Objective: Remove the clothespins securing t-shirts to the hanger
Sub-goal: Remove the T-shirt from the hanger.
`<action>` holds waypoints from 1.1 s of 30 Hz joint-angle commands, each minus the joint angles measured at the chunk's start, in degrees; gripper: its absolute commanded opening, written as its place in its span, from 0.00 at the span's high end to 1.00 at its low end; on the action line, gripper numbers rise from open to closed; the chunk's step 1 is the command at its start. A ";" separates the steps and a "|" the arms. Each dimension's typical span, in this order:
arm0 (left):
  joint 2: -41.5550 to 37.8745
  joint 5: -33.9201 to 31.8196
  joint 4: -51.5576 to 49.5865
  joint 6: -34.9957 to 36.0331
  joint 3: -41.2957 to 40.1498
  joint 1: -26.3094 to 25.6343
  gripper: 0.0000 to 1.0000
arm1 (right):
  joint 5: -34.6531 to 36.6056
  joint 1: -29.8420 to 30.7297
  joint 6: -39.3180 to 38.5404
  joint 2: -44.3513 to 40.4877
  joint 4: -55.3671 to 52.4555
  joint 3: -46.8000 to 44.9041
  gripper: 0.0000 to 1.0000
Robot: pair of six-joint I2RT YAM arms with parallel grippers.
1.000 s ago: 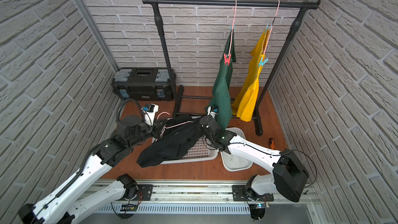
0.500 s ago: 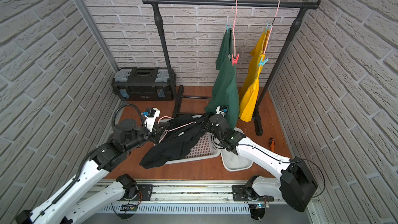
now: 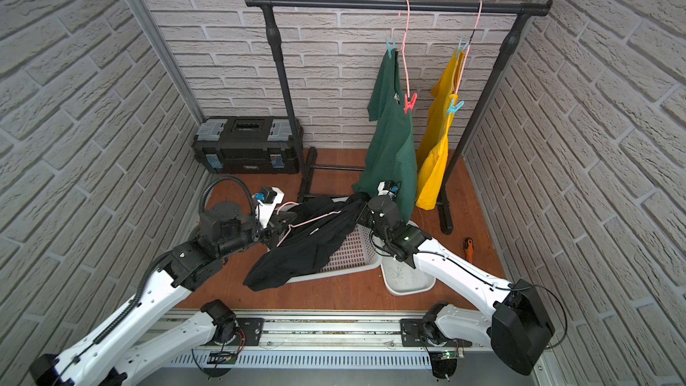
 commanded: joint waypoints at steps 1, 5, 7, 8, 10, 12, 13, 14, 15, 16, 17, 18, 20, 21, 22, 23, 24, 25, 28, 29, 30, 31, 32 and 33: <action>-0.84 2.96 -11.43 3.91 -0.75 -0.13 1.00 | 8.09 -5.19 0.91 -2.25 2.58 -0.64 0.97; -1.77 7.48 -11.72 5.61 -1.19 -0.14 1.00 | 5.36 -7.74 2.54 -1.48 3.97 -2.50 0.97; -1.77 8.36 -12.79 6.56 -1.20 -0.33 1.00 | 5.19 -8.23 2.98 -1.22 4.27 -3.10 0.97; -1.69 9.01 -13.49 7.15 -1.16 -0.31 1.00 | 5.21 -8.40 3.13 -1.32 4.47 -3.44 0.98; -1.93 10.72 -14.60 8.43 -1.35 -0.41 1.00 | 5.10 -8.88 3.64 -1.47 5.05 -4.23 0.98; -1.99 11.43 -15.43 9.16 -1.47 -0.51 1.00 | 4.91 -9.34 3.43 -1.72 5.29 -4.56 0.98; -1.99 10.88 -15.64 9.09 -1.49 -0.49 1.00 | 4.98 -9.39 3.07 -1.96 5.15 -4.47 0.98; -2.04 9.55 -15.50 8.41 -1.39 -0.50 1.00 | 4.88 -9.39 2.50 -2.06 5.05 -4.29 0.98; -2.12 8.15 -15.10 7.69 -1.29 -0.50 1.00 | 4.37 -9.39 1.97 -1.90 4.98 -3.97 0.98; -2.12 6.76 -14.48 7.11 -1.13 -0.49 1.00 | 3.41 -9.41 1.34 -1.56 4.75 -3.42 0.98; -2.29 6.12 -13.76 6.50 -0.80 -0.53 1.00 | 2.61 -9.32 0.52 -1.31 4.26 -2.73 0.98; -2.35 5.52 -12.82 5.87 -0.77 -0.56 1.00 | 1.86 -9.17 -0.40 -0.99 4.06 -2.25 0.98; -2.48 2.09 -10.28 3.48 -0.35 -0.52 1.00 | 1.49 -8.22 -2.70 -1.16 3.94 -1.23 0.98; -2.39 -0.15 -9.35 2.53 -0.06 -0.51 1.00 | 1.74 -7.46 -3.95 -1.24 3.78 -0.63 0.98; -2.37 -2.56 -8.47 1.69 0.31 -0.53 1.00 | 2.10 -6.52 -5.33 -1.36 3.22 0.20 0.98; -2.18 -5.13 -7.70 0.72 0.80 -0.51 1.00 | 2.52 -5.32 -6.79 -1.31 2.65 1.35 0.98; -2.00 -7.12 -6.99 0.03 1.13 -0.43 1.00 | 2.79 -4.34 -8.12 -1.15 2.39 2.26 0.98; -1.68 -9.19 -6.06 -0.83 1.70 -0.47 1.00 | 3.14 -2.91 -9.64 -1.02 2.13 3.27 0.98; -0.82 -13.71 -3.40 -3.14 2.89 -0.14 1.00 | 4.52 1.37 -13.57 -0.18 1.20 6.26 0.98; -0.23 -15.28 -2.87 -3.83 3.46 -0.10 1.00 | 5.49 2.98 -14.88 0.27 0.56 7.41 0.98; 0.38 -16.56 -2.78 -4.28 4.09 -0.01 1.00 | 5.63 4.31 -16.09 0.54 0.51 8.34 0.98; 1.11 -17.96 -2.90 -4.81 4.77 0.19 1.00 | 5.94 5.69 -17.43 0.84 0.51 9.29 0.98; 1.84 -19.37 -3.10 -5.26 5.34 0.34 1.00 | 6.49 7.30 -18.61 1.15 0.62 10.27 0.98; 2.33 -20.32 -3.25 -5.62 5.79 0.43 1.00 | 6.60 8.50 -19.75 1.40 0.86 11.14 0.98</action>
